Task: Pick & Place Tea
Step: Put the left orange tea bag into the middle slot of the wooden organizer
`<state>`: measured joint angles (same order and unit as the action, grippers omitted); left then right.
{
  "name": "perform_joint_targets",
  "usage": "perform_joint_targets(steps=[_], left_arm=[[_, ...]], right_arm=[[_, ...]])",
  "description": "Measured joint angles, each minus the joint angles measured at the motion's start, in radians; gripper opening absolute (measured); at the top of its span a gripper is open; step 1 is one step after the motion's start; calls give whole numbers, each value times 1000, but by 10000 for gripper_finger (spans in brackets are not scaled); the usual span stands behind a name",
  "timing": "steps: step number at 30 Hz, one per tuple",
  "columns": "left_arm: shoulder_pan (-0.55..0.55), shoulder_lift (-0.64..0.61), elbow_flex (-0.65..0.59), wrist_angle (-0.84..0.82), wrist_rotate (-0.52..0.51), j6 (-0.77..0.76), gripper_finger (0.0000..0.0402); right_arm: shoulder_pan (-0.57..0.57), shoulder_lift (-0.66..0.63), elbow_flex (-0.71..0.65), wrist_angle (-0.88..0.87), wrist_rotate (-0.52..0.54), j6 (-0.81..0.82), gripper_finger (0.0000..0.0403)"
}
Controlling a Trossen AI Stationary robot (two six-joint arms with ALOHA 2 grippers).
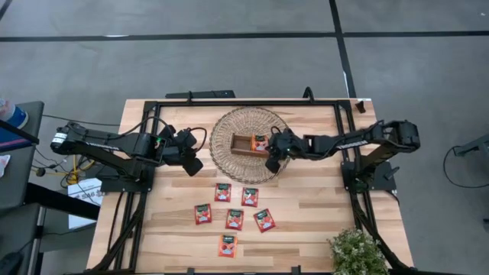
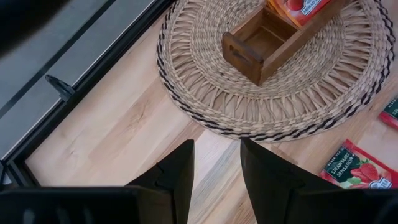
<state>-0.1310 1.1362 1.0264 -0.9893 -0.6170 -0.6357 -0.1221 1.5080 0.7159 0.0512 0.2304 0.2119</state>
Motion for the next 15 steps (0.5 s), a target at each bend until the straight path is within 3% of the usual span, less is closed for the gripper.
perform_joint_targets(steps=[4,15], left_arm=[[0,0,0,15,0,0,124],[0,0,0,28,0,1,124]], right_arm=[[-21,4,17,3,-56,-2,0],[-25,42,32,-2,-73,23,0]])
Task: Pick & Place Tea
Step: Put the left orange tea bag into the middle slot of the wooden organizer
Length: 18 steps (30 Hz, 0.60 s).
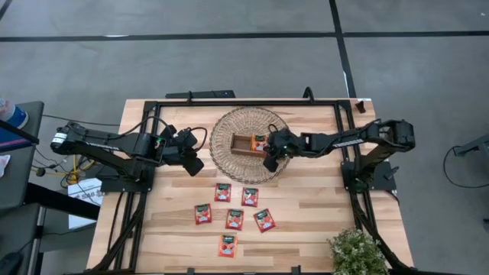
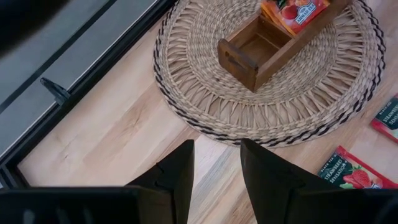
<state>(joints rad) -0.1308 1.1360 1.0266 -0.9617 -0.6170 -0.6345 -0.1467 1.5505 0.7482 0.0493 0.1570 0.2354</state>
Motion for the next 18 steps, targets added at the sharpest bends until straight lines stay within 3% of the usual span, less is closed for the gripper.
perform_joint_targets(steps=[10,18], left_arm=[[0,0,0,10,0,20,124],[0,0,0,20,6,21,124]], right_arm=[[2,207,269,-262,25,-81,0],[-2,198,341,-402,64,-131,0]])
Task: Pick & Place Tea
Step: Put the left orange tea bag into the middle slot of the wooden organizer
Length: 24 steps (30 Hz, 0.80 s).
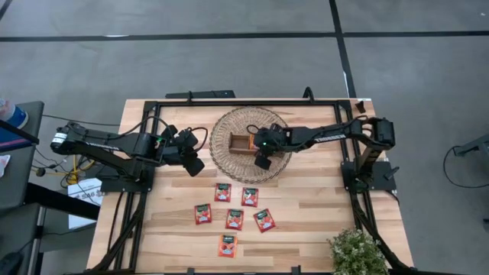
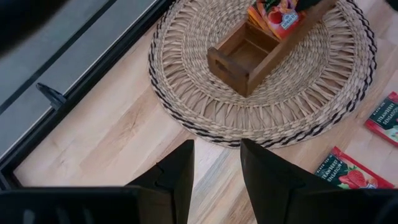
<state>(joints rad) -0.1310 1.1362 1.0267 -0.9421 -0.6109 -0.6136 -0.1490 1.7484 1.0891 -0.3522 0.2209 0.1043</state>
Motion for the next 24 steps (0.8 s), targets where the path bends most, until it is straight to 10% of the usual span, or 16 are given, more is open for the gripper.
perform_joint_targets(steps=[24], left_arm=[[0,3,0,75,10,48,124]], right_arm=[[-49,-22,43,-10,40,-60,0]])
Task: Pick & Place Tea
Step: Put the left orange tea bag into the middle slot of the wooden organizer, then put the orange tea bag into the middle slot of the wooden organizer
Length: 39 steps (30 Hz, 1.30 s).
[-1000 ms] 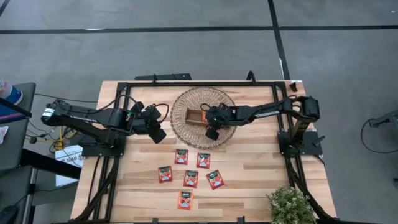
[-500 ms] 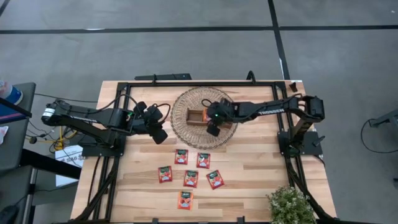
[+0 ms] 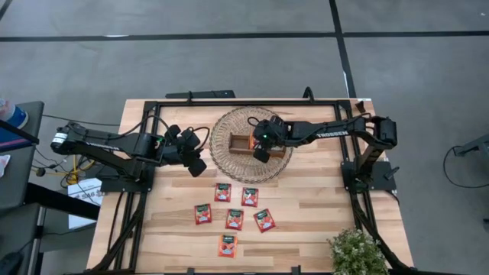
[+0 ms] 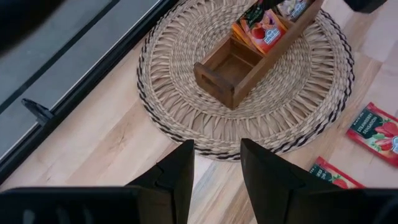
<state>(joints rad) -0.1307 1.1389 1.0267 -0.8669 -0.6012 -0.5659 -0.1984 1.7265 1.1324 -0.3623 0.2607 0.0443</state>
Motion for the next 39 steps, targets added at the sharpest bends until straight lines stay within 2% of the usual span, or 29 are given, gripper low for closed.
perform_joint_targets(steps=[9,29,33,35,37,39], left_arm=[[0,0,0,4,9,0,124],[0,0,0,32,28,17,124],[0,0,0,32,30,17,124],[0,0,0,32,53,15,124],[0,0,0,31,95,2,124],[-1,5,0,32,137,-9,124]], right_arm=[[7,98,7,18,-7,15,0],[25,25,16,-9,-8,-9,0],[33,-17,98,-118,-9,-18,0],[36,-65,156,-256,-24,-19,0],[42,-112,220,-403,-97,-27,0],[49,-180,252,-567,-250,-72,0]])
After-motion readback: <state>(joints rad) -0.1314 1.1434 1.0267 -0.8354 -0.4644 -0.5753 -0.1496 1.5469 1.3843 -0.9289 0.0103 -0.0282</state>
